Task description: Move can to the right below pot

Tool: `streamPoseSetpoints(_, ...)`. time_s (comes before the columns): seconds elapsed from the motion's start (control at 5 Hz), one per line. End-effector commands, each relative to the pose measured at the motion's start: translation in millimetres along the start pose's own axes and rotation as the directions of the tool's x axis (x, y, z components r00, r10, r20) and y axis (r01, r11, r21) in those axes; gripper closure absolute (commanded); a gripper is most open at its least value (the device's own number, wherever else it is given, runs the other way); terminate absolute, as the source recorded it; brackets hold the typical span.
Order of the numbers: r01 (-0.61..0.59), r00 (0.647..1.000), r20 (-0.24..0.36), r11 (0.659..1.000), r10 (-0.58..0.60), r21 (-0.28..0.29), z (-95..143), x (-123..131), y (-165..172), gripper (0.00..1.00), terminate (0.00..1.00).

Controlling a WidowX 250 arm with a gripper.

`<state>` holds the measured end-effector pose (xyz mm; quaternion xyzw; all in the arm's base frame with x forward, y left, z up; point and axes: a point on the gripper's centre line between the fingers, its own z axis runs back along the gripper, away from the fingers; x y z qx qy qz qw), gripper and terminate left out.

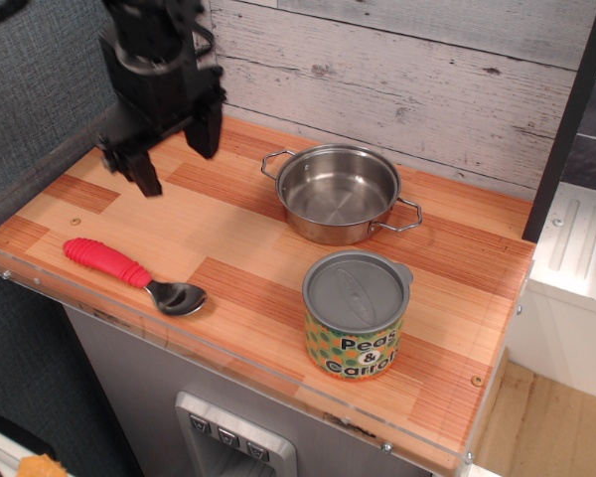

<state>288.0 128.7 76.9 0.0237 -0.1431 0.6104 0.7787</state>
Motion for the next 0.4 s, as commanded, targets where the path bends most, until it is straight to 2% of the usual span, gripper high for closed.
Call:
streamPoseSetpoints(0.0,-0.102,0.995,0.000,0.994,0.102,0.026,-3.7,45.6,33.8,0.00,0.00)
streamPoseSetpoints(0.2,-0.102,0.995,0.000,0.994,0.102,0.026,-3.7,45.6,33.8,0.00,1.00)
